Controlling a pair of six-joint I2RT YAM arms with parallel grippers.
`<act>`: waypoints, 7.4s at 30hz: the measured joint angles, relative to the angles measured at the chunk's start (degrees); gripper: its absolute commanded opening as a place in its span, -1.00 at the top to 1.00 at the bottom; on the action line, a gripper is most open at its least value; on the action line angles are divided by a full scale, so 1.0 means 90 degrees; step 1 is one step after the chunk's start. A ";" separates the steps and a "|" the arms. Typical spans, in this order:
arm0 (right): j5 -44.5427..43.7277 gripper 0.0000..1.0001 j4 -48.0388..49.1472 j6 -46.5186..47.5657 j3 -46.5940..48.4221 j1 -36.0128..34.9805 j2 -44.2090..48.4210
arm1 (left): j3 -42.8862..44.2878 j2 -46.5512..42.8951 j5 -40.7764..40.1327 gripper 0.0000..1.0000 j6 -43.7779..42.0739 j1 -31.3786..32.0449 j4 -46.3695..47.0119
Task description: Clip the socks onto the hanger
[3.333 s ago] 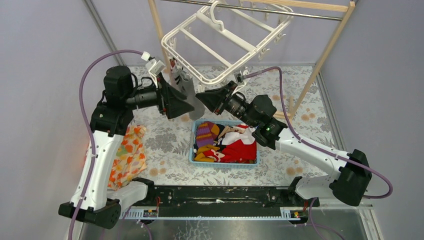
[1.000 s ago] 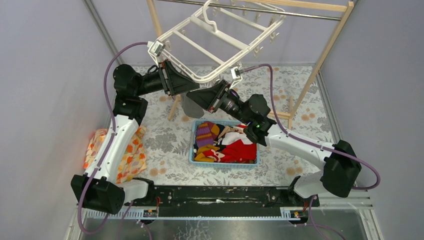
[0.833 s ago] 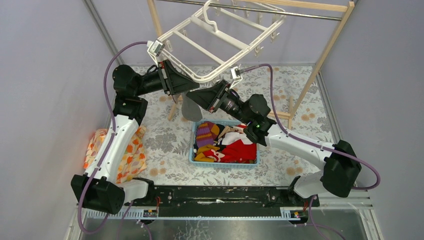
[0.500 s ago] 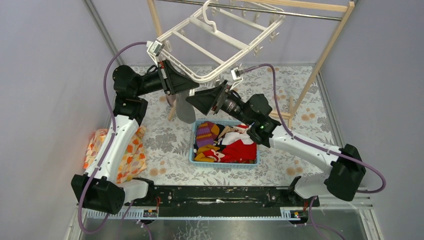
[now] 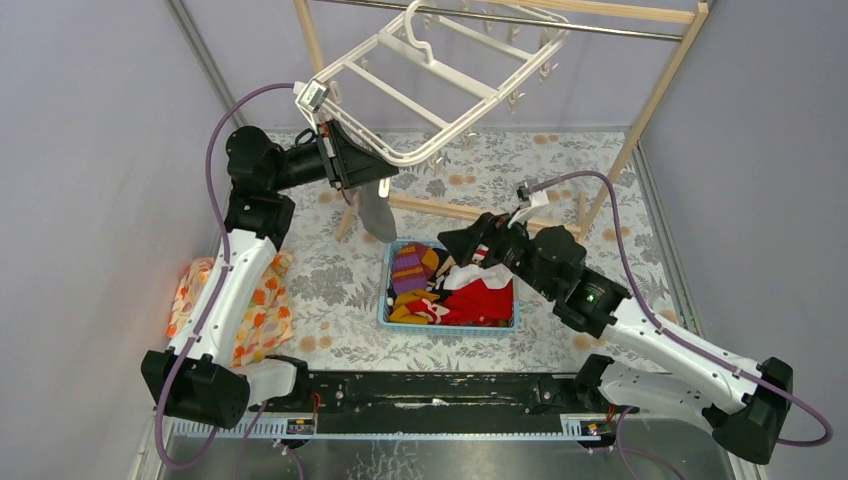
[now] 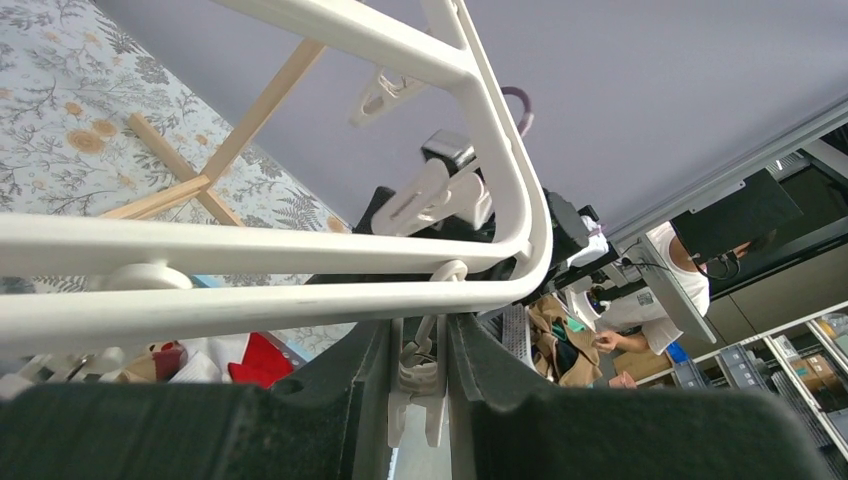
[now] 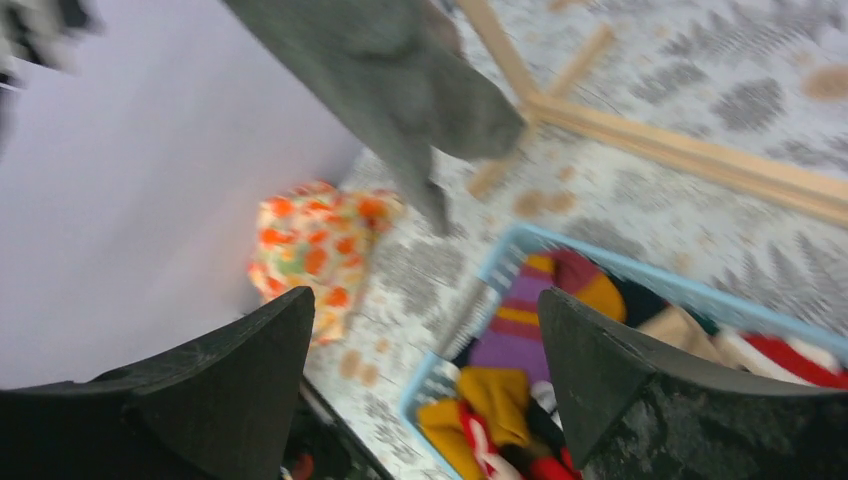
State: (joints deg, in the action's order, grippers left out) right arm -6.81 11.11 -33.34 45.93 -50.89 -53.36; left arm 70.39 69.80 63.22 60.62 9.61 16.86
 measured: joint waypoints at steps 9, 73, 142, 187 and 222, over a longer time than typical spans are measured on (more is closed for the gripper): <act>-0.0775 -0.42 -0.1860 0.0384 -0.0034 0.0000 -0.0780 | 0.0131 0.0000 -0.0022 1.00 -0.0425 -0.0002 -0.0464; -0.1649 1.00 -0.3155 0.1875 0.2152 0.0913 -0.0177 | 0.0321 -0.0005 -0.0015 1.00 -0.1171 -0.0044 -0.1214; -0.3174 -0.25 -0.3589 -0.7002 -0.2698 -0.1566 0.1598 | 0.0350 -0.0058 -0.0002 1.00 -0.1324 -0.0117 -0.1260; -0.1457 1.00 0.0651 -0.1926 -0.1321 -0.0330 0.1423 | 0.0357 -0.0058 0.0053 1.00 -0.1078 -0.0119 -0.1202; 0.4789 1.00 0.6815 -0.4473 0.1061 0.0920 -0.3619 | -0.0158 -0.0036 0.0384 1.00 0.0627 -0.0216 0.0707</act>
State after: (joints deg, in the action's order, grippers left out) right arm 36.29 72.44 -73.60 55.48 -42.61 -85.93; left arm 68.97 69.47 66.67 66.26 7.66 23.22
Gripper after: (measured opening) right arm 0.020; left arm 0.273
